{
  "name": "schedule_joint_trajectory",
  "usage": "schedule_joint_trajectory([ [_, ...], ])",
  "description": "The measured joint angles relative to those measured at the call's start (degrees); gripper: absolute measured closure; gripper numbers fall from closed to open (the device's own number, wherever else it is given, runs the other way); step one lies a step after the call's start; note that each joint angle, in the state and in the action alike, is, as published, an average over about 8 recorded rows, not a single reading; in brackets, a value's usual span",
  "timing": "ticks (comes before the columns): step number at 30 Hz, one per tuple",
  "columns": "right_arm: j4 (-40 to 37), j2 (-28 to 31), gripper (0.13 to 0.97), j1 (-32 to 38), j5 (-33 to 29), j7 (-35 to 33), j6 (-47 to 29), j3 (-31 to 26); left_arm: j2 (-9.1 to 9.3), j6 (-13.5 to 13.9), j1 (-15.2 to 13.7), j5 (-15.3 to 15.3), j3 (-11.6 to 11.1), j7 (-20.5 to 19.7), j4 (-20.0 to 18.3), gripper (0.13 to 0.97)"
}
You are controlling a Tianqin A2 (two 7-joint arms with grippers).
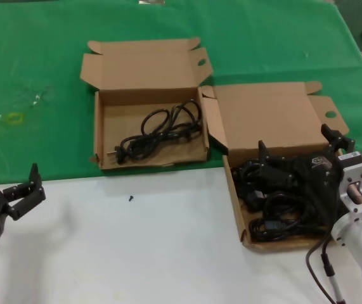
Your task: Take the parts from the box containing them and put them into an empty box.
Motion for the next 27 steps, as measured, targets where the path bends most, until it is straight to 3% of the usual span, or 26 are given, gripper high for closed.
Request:
schedule_joint_trajectory([
  [27, 0.0, 0.0, 0.129, 0.0, 0.0, 0.0, 0.0, 0.0, 0.0, 0.0, 0.0, 0.0, 0.0, 0.0, 0.0, 0.132],
])
